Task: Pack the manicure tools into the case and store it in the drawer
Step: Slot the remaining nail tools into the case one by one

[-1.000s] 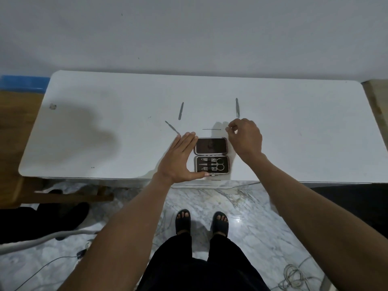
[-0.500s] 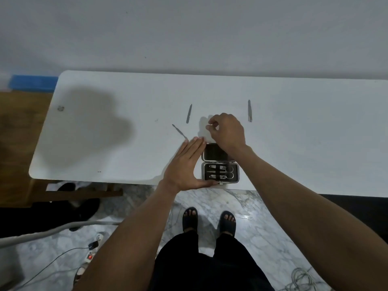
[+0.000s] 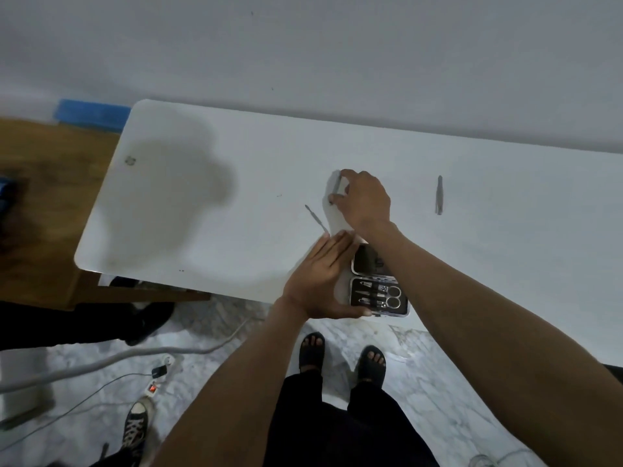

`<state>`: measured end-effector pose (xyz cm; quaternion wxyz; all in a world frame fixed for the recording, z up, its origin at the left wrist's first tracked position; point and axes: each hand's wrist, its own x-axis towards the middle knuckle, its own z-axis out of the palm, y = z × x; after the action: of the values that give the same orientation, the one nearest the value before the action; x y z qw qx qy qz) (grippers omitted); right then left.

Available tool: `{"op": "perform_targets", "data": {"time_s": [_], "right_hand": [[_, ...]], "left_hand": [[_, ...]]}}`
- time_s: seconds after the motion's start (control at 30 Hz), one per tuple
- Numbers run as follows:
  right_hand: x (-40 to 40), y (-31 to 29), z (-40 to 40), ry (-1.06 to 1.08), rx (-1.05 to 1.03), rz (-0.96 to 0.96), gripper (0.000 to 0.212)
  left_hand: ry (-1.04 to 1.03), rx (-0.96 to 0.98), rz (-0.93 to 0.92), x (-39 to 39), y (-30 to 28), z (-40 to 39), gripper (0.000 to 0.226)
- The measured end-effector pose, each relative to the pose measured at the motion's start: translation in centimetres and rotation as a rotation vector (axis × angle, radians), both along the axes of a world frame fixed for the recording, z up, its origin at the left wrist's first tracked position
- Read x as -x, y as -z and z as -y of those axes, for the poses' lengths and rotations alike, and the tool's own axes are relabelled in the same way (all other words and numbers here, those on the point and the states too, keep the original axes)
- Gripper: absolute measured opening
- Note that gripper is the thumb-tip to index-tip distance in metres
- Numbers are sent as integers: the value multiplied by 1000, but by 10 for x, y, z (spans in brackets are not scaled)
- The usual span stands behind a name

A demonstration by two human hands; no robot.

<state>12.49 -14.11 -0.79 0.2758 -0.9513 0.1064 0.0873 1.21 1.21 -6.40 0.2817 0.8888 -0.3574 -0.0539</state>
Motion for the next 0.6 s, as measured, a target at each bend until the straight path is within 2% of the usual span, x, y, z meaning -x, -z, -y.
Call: {"op": "perform_targets", "data": {"time_s": [0.33, 0.6], "right_hand": [[-7, -3, -4, -10, 2, -67, 52], [9, -9, 5, -41, 148, 16, 34]], "left_hand": [[-21, 35, 1, -1, -1, -1, 129], [4, -30, 8, -2, -4, 0, 130]]}}
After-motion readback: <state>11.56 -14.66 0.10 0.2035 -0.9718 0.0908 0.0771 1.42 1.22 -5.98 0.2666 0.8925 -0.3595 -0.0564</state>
